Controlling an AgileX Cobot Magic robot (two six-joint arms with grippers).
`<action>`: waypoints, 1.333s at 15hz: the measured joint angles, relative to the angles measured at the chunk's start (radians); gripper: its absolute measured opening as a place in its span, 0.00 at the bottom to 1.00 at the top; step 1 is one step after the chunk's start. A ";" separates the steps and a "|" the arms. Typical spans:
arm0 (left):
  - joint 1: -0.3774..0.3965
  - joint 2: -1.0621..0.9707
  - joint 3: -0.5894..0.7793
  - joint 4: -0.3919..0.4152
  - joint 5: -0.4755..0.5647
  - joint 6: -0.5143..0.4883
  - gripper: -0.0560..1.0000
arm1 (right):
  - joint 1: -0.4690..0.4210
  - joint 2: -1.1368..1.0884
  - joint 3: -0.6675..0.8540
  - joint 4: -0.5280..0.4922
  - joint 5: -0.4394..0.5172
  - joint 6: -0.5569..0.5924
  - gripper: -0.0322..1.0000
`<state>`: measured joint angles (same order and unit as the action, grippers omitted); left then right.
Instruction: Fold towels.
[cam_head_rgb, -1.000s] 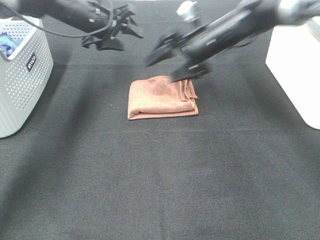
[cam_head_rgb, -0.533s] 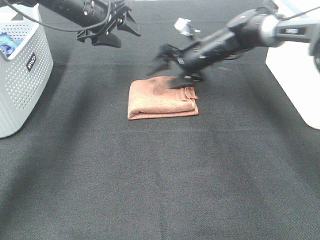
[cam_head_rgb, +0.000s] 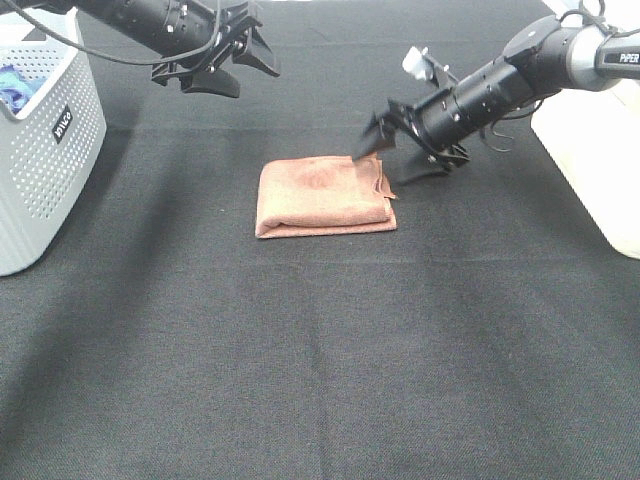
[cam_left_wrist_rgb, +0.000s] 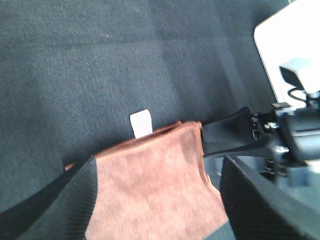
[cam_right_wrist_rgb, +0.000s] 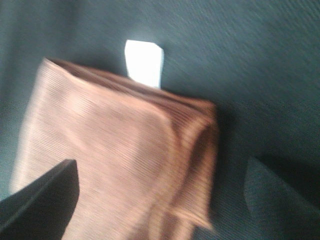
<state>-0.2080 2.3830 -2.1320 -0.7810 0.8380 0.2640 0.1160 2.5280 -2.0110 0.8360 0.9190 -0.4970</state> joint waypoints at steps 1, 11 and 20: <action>0.000 -0.011 0.000 0.002 0.012 0.000 0.68 | 0.000 -0.010 0.000 -0.047 0.006 0.015 0.84; -0.021 -0.345 0.047 0.514 0.368 -0.145 0.68 | 0.000 -0.485 0.034 -0.399 0.287 0.344 0.84; -0.066 -1.039 0.764 0.676 0.376 -0.242 0.68 | 0.001 -1.125 0.566 -0.591 0.296 0.393 0.84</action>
<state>-0.2740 1.3440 -1.3680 -0.1050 1.2140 0.0220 0.1170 1.4030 -1.4450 0.2450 1.2150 -0.1040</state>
